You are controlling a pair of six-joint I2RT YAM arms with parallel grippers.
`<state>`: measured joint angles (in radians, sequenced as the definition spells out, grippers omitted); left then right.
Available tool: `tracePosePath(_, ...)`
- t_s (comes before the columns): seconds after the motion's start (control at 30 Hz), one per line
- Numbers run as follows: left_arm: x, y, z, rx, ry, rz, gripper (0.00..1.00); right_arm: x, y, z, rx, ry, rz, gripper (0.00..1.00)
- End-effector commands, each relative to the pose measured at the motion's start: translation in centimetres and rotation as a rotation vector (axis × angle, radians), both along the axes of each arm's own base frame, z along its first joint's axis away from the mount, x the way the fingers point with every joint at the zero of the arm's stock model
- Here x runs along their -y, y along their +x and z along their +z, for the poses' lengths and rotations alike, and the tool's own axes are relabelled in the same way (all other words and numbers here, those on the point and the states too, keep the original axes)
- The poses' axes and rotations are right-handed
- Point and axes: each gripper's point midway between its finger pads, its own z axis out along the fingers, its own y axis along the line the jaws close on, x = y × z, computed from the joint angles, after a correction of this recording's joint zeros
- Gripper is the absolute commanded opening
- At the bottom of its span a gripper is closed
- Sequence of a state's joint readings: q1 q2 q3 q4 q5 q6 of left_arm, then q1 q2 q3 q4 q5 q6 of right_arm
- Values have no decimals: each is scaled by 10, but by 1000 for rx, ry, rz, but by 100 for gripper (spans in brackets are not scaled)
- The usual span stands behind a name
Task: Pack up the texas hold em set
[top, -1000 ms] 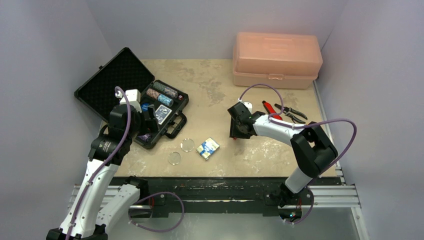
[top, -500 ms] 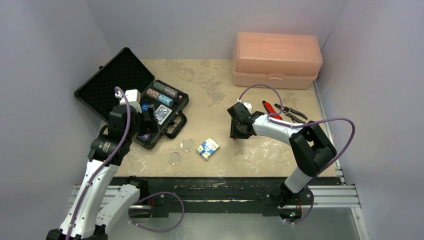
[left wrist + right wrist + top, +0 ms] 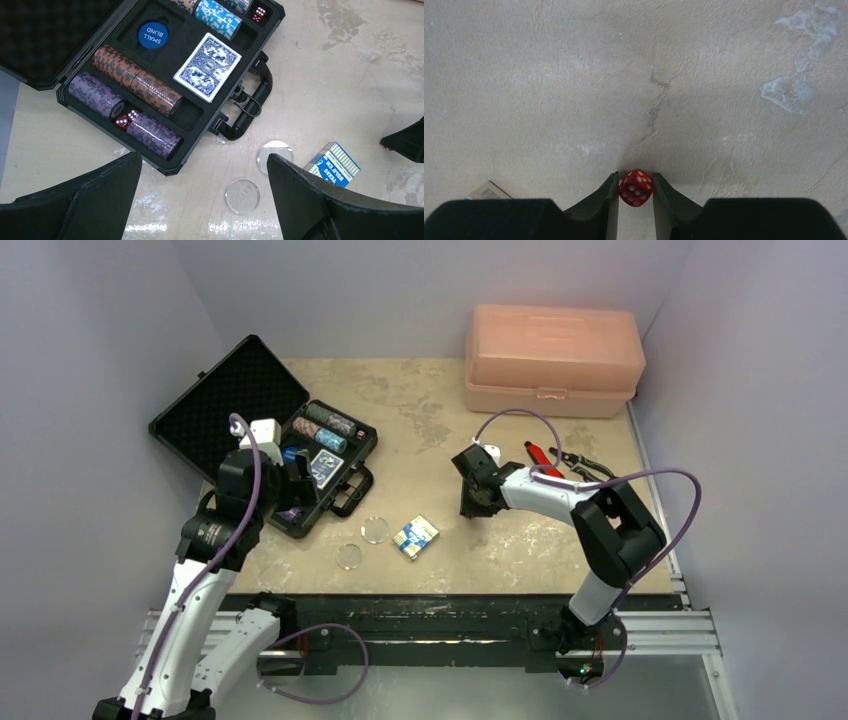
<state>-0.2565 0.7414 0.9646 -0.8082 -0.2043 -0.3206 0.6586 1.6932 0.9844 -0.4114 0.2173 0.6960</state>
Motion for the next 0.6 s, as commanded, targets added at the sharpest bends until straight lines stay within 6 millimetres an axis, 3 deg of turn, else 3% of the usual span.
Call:
tracePosePath(0.0,3,5,8,42,0,-21,96,-6,12,13,45,23,0,27)
tracePosePath(0.43,3,5,8,41,2,-19,96,-10,15,34,80,60,11,0)
tracePosePath(0.57,3,5,8,42,1,-19,96,-13,17,44,104,83,13,0)
